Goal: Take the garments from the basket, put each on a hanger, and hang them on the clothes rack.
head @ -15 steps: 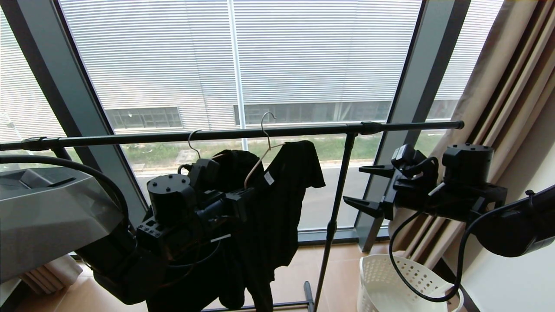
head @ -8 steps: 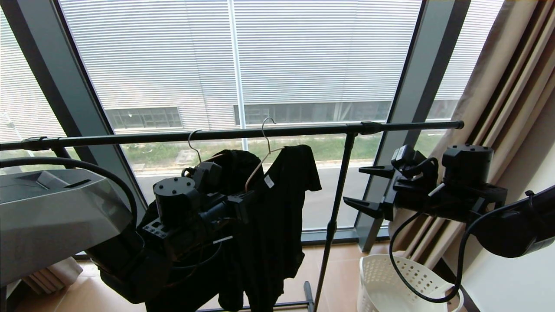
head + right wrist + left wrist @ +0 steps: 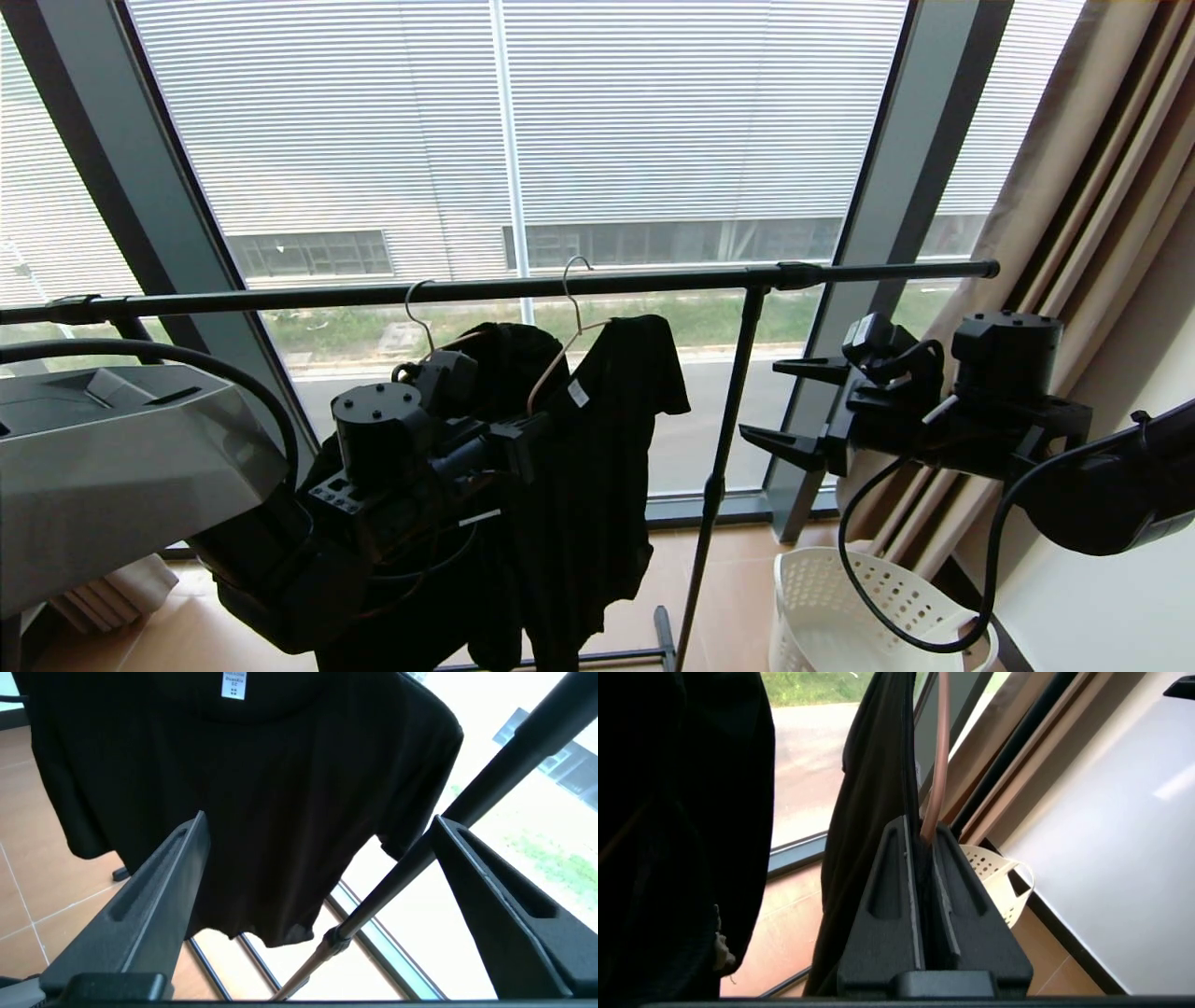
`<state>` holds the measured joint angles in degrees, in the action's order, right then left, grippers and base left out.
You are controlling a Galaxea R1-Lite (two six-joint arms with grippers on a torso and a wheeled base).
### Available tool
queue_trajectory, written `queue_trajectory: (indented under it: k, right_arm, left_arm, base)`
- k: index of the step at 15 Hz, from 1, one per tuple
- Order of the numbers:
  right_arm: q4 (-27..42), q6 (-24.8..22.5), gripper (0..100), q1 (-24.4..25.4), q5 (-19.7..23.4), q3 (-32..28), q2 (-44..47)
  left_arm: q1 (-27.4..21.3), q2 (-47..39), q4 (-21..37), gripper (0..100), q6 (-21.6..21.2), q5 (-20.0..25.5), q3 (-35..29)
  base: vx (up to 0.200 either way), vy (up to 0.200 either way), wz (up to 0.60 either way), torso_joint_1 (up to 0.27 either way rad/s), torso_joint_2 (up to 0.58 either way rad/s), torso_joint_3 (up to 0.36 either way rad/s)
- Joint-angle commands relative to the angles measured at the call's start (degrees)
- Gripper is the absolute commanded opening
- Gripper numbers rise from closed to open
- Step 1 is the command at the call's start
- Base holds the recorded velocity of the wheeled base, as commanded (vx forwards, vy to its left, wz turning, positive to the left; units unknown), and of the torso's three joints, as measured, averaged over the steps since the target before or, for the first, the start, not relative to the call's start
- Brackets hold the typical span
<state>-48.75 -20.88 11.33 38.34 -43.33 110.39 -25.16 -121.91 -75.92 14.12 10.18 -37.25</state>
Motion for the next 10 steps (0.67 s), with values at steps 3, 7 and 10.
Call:
queue_trajectory:
  k: [3, 7, 10]
  right_arm:
    - [0.0, 0.0, 100, 0.0, 0.1, 0.0, 0.1]
    - [0.0, 0.0, 100, 0.0, 0.1, 0.0, 0.1]
    - [0.0, 0.0, 100, 0.0, 0.1, 0.0, -0.1]
  left_arm:
    - [-0.1, 0.2, 0.0, 0, 0.0, 0.0, 0.2]
    - [-0.2, 0.3, 0.1, 100, -0.1, 0.1, 0.4]
    - [-0.2, 0.4, 0.0, 100, -0.1, 0.2, 0.4]
  base:
    - [0.0, 0.0, 0.0, 0.0, 0.0, 0.0]
    - [0.0, 0.0, 0.0, 0.0, 0.0, 0.0]
    - [0.0, 0.0, 0.0, 0.0, 0.0, 0.0]
